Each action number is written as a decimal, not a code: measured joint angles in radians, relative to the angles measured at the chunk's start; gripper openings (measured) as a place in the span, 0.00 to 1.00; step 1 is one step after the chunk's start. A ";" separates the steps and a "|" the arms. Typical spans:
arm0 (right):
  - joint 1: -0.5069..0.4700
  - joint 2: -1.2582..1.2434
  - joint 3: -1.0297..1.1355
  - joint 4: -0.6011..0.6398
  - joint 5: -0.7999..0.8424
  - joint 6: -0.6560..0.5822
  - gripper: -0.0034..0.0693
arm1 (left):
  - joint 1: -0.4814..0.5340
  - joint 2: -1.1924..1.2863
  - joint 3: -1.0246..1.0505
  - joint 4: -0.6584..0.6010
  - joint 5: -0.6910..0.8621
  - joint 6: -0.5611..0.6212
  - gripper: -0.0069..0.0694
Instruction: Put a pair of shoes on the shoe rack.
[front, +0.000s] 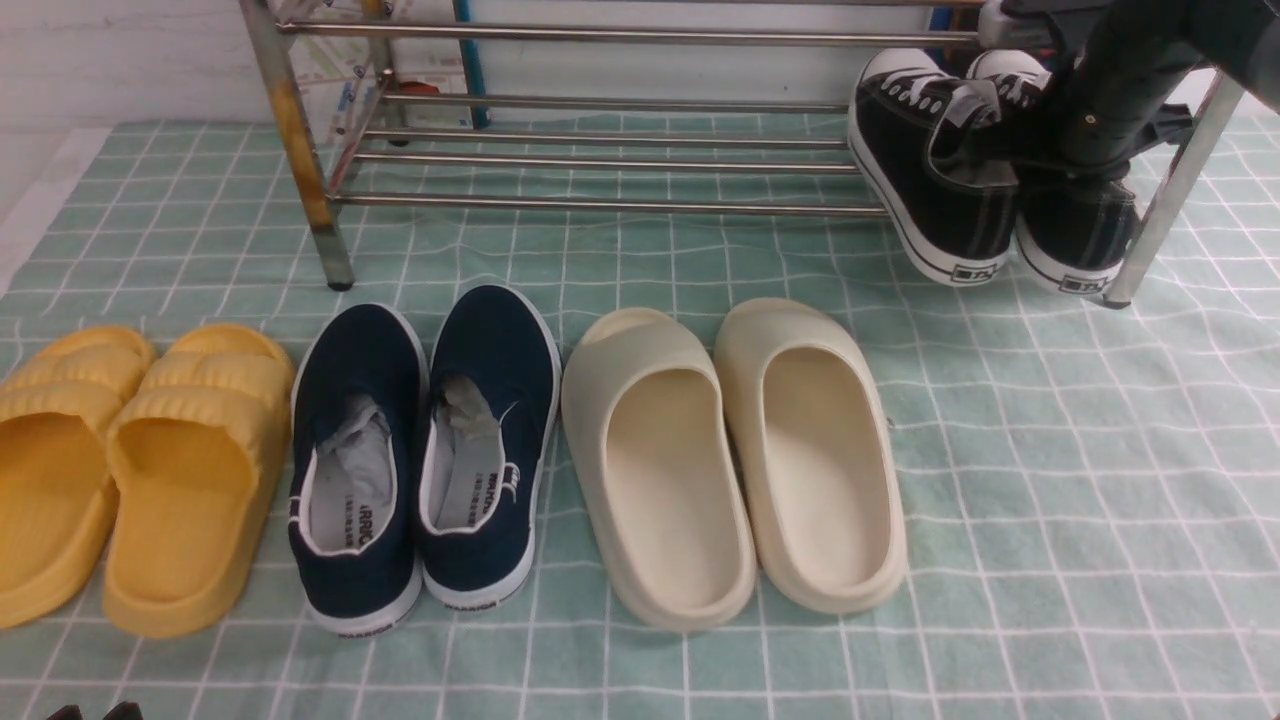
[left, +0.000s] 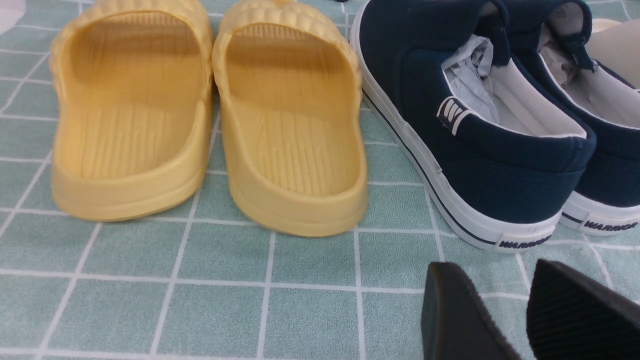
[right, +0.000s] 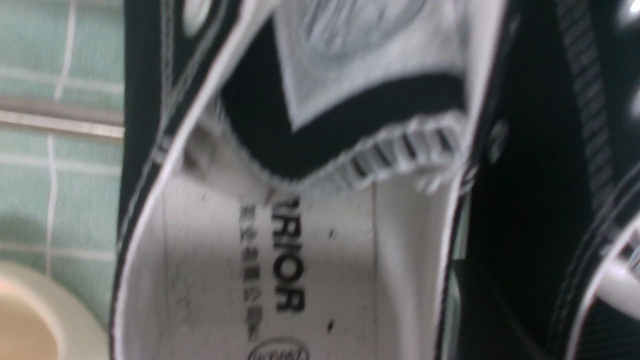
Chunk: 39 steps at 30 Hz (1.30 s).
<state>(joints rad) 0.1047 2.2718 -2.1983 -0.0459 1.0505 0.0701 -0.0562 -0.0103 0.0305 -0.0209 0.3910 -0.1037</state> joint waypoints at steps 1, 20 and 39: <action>-0.001 0.000 0.000 -0.006 -0.020 0.000 0.43 | 0.000 0.000 0.000 0.000 0.000 0.000 0.40; -0.004 -0.147 0.012 0.072 0.081 0.003 0.60 | 0.000 0.000 0.000 0.000 0.000 0.000 0.40; -0.004 -1.104 0.830 0.136 -0.011 -0.027 0.04 | 0.000 0.000 0.000 0.000 0.000 0.000 0.40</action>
<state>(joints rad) 0.1005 1.1679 -1.3683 0.0903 1.0399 0.0434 -0.0562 -0.0103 0.0305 -0.0209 0.3910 -0.1037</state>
